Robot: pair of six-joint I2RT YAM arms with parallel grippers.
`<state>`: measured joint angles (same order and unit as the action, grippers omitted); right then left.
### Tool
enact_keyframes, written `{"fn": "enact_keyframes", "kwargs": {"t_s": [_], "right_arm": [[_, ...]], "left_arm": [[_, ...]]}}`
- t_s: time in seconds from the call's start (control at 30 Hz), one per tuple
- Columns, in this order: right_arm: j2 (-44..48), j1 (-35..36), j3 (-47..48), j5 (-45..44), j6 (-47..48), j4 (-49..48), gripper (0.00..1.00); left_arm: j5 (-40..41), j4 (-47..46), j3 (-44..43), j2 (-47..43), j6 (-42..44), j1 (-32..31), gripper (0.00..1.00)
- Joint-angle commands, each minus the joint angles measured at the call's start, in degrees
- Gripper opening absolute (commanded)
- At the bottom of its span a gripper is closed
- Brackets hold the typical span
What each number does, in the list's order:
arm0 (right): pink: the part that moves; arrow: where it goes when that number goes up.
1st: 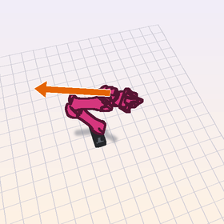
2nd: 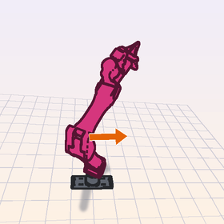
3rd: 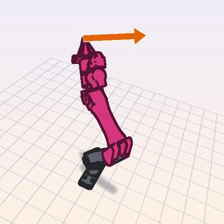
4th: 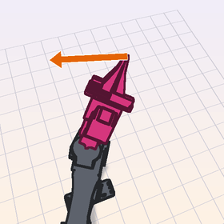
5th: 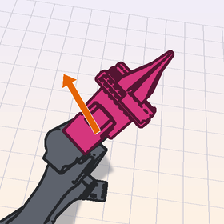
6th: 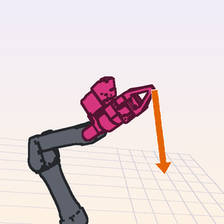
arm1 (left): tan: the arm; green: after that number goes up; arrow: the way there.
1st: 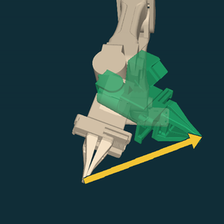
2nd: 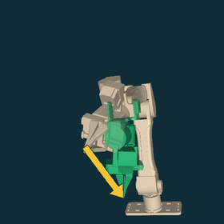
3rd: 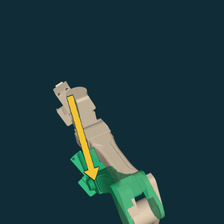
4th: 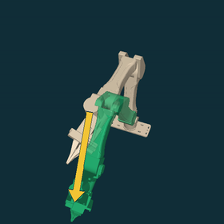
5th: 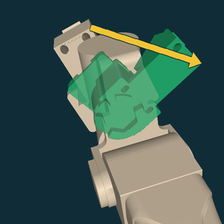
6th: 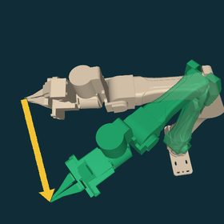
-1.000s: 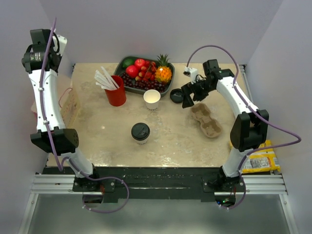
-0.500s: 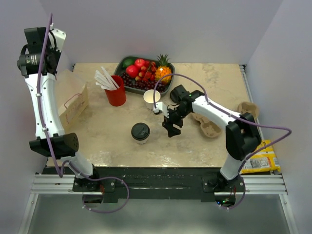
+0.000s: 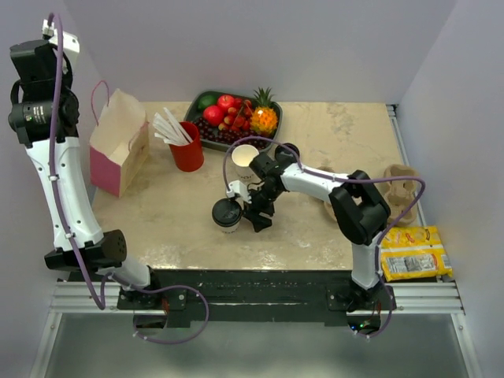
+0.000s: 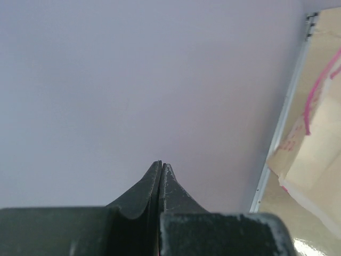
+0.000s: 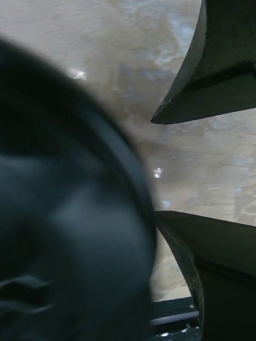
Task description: Pack the takeout coffee
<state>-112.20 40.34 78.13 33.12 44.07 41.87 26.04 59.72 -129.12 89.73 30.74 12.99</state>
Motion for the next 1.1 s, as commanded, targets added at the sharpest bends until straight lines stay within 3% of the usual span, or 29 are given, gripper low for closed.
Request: {"fn": "enact_keyframes", "kwargs": {"t_s": [0.0,0.5,1.07], "right_arm": [[-1.96,2.29,4.05,2.56,-4.60,-5.82,0.69],[-10.48,3.08,10.02,6.51,-15.24,-13.73,0.72],[-20.32,11.08,17.49,11.17,-28.95,-25.86,0.73]], "left_arm": [[6.91,-6.37,-2.89,-2.02,3.62,2.30,0.00],[6.57,-6.99,0.10,-4.39,0.90,2.83,0.00],[3.75,-4.18,0.89,-5.36,-0.51,2.91,0.00]]}}
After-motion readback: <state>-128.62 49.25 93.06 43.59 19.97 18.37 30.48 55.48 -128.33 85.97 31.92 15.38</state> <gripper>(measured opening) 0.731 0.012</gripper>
